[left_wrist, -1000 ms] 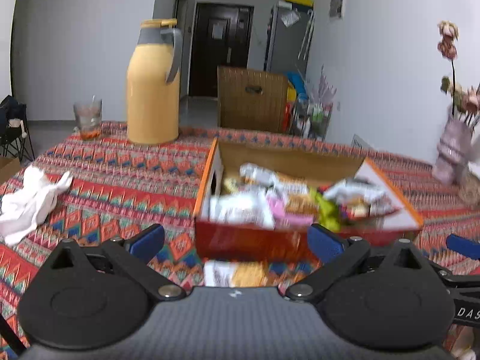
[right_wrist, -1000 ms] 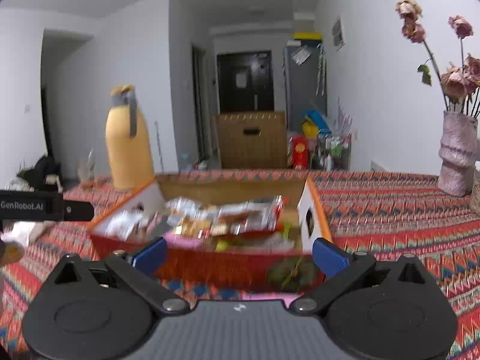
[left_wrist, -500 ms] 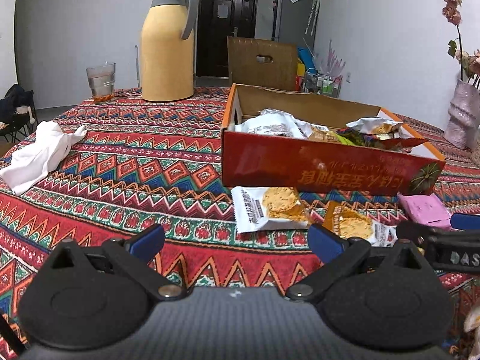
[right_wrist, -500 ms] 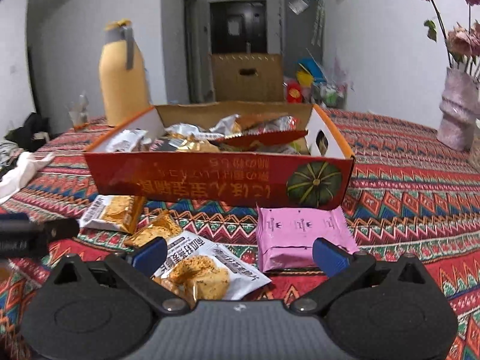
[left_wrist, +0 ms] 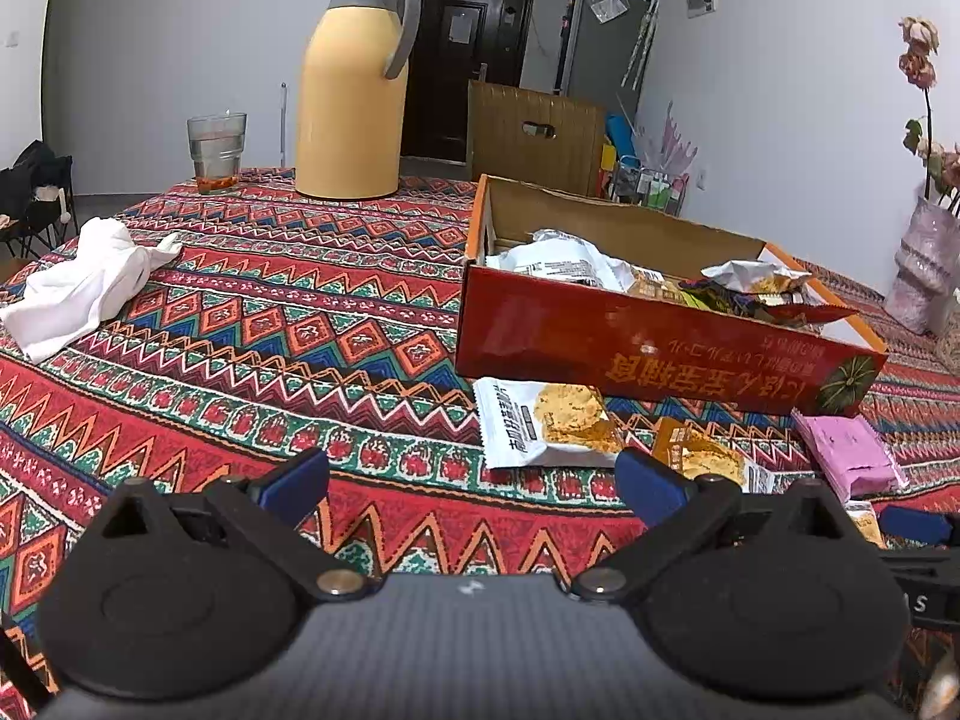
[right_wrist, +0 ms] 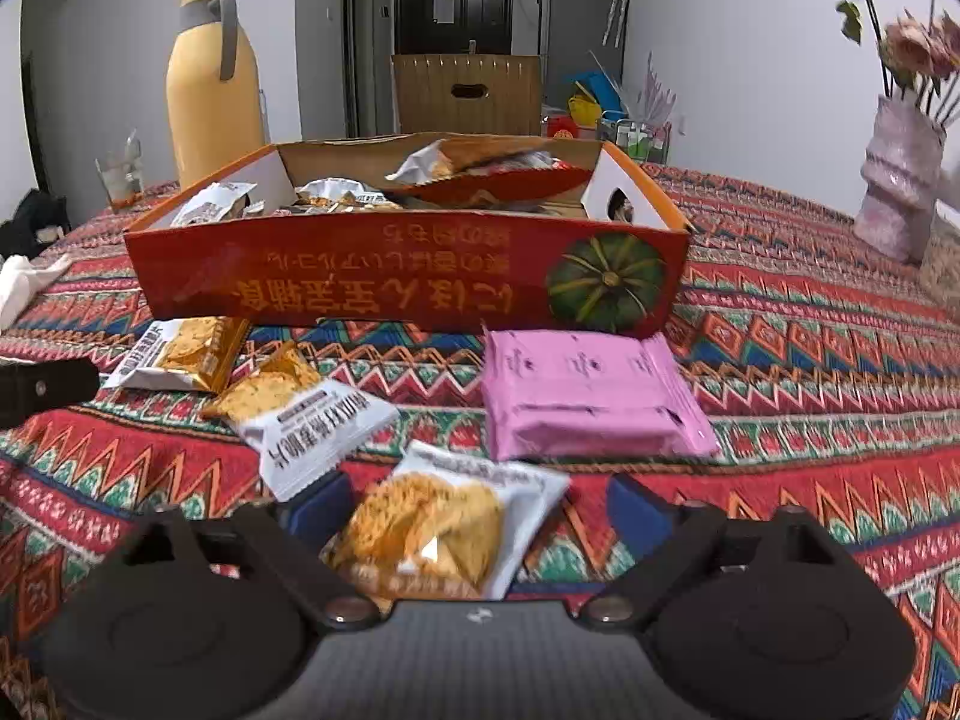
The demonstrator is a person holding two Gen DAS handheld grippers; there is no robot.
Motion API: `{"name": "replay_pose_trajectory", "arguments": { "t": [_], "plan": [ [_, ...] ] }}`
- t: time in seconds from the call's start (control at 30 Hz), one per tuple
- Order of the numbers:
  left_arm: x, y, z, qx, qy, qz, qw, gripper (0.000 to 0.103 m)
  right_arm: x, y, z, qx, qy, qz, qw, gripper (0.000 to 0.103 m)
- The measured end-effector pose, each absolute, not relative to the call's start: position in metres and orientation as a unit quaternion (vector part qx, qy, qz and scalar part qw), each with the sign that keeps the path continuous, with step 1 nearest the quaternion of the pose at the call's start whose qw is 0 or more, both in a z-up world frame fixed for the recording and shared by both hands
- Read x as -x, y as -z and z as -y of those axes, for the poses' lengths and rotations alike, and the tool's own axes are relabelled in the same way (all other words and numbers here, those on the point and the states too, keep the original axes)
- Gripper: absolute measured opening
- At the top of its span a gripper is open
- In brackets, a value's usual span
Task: Organize snacks
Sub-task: 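Withdraw both tools from the box toward the snack pile, then grasp a yellow-window biscuit packet with the right tool, then grasp a white biscuit packet with the left tool while the right tool holds its packet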
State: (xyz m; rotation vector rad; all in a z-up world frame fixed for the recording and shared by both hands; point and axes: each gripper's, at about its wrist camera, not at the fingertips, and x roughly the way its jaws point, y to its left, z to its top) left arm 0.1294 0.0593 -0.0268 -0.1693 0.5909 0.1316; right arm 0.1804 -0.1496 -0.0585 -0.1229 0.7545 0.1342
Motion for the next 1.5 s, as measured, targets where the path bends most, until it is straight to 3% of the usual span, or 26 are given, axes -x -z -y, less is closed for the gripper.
{"name": "replay_pose_trajectory", "arguments": {
  "t": [0.07, 0.17, 0.3, 0.63, 1.07, 1.5],
  "plan": [
    [-0.129, 0.027, -0.060, 0.086, -0.066, -0.290, 0.951, 0.103, -0.175, 0.057, 0.155, 0.059, -0.068, -0.365, 0.927, 0.077],
    [-0.128, 0.026, -0.061, 0.089, -0.068, -0.289, 0.951, 0.103, -0.166, 0.056, 0.158, 0.058, -0.080, -0.356, 0.929, 0.051],
    [-0.128, 0.027, -0.062, 0.088, -0.069, -0.289, 0.951, 0.103, -0.155, 0.055, 0.159, 0.058, -0.096, -0.344, 0.932, 0.040],
    [-0.130, 0.019, -0.059, 0.077, -0.052, -0.304, 0.948, 0.103, -0.143, 0.030, 0.172, 0.038, -0.107, -0.286, 0.951, 0.040],
    [-0.177, -0.002, -0.037, 0.040, -0.055, -0.344, 0.936, 0.103, -0.187, 0.013, 0.204, 0.031, -0.059, -0.237, 0.969, 0.040],
    [-0.237, 0.034, -0.018, 0.057, -0.115, -0.413, 0.902, 0.103, -0.204, 0.033, 0.218, -0.009, -0.047, -0.229, 0.972, 0.040]
  ]
}}
